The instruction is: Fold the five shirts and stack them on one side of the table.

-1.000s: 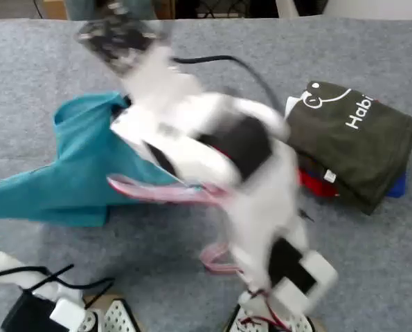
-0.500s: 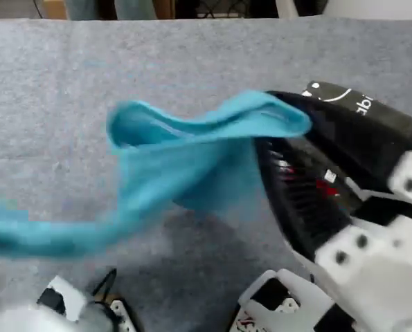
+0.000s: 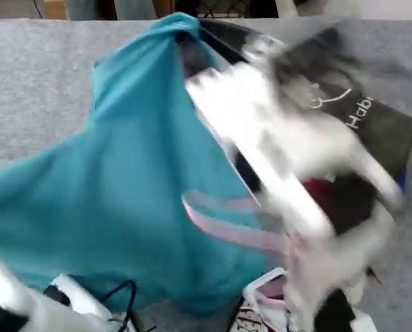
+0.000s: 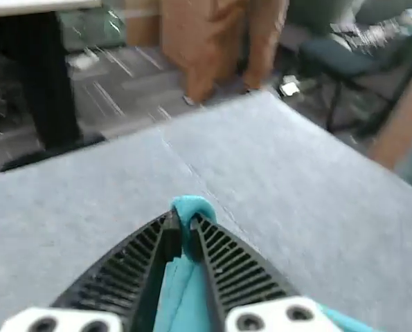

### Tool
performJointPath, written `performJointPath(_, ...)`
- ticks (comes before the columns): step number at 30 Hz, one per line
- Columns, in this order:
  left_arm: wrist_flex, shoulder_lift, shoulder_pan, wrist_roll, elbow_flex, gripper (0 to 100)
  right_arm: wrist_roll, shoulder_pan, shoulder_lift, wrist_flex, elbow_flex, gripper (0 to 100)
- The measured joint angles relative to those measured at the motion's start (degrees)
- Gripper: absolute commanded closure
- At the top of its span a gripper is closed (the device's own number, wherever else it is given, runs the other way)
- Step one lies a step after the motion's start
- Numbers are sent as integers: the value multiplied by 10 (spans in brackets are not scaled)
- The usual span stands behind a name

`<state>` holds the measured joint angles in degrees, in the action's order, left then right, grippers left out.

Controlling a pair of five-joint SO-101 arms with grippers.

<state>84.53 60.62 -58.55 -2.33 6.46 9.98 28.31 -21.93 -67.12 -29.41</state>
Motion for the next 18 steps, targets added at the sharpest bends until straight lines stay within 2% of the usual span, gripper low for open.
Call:
performJointPath(2,-94,-2,54,0,111,971,6,-16,33,70,83,985)
performJointPath(6,-337,-40,141,-1,309,971,12,-40,94,251,214,985)
performJointPath(10,-534,-120,181,0,354,971,12,-49,155,385,235,985)
performJointPath(13,-594,-201,187,0,323,971,12,-51,201,419,222,985)
performJointPath(18,-614,-334,189,0,200,971,12,-51,284,430,136,985)
